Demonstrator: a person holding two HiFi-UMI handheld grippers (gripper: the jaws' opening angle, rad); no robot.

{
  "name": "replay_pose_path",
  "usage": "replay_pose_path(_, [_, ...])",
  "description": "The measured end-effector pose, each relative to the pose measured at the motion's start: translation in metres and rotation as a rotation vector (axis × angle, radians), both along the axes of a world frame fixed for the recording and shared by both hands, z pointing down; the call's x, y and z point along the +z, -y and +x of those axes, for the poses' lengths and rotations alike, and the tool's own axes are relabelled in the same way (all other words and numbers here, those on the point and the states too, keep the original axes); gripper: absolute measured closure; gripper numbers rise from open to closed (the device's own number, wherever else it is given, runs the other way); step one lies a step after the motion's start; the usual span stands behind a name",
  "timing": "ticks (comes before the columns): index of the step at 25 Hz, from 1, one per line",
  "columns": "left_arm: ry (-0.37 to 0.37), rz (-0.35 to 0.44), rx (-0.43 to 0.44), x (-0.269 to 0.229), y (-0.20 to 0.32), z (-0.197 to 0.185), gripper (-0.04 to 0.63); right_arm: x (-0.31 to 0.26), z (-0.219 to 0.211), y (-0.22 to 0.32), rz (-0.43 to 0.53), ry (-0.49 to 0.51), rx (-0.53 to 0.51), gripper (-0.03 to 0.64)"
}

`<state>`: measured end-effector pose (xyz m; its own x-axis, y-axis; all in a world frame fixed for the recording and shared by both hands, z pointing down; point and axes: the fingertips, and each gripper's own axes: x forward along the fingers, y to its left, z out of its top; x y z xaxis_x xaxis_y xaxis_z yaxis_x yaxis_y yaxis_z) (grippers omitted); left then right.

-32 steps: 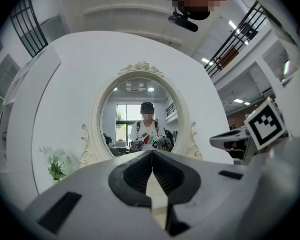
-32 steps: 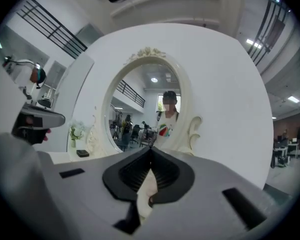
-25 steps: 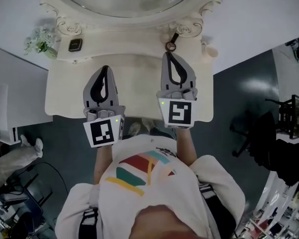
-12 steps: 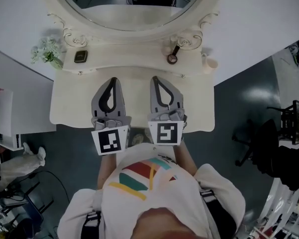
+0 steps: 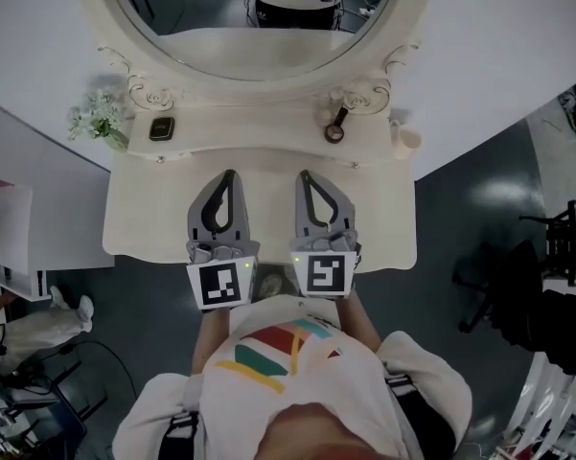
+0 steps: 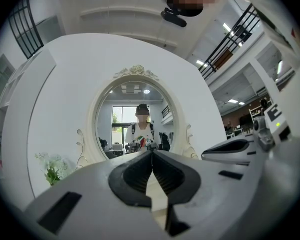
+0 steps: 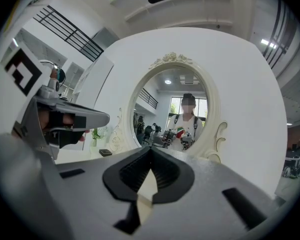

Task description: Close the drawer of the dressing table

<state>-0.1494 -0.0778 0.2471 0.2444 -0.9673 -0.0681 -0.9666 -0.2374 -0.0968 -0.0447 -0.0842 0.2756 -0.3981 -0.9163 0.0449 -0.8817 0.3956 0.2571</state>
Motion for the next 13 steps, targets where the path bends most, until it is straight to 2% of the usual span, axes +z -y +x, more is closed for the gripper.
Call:
replay_pose_path(7, [0.007,-0.014,0.001,0.0032,0.0050,0.0011,0.589,0.0039,0.0046,0.0021,-0.011,0.005,0.014,0.617])
replay_pose_path(13, [0.001,-0.015,0.003,0.0039,0.0040,0.0035,0.589,0.0064,0.0051,0.0007,-0.016,-0.030,0.013,0.617])
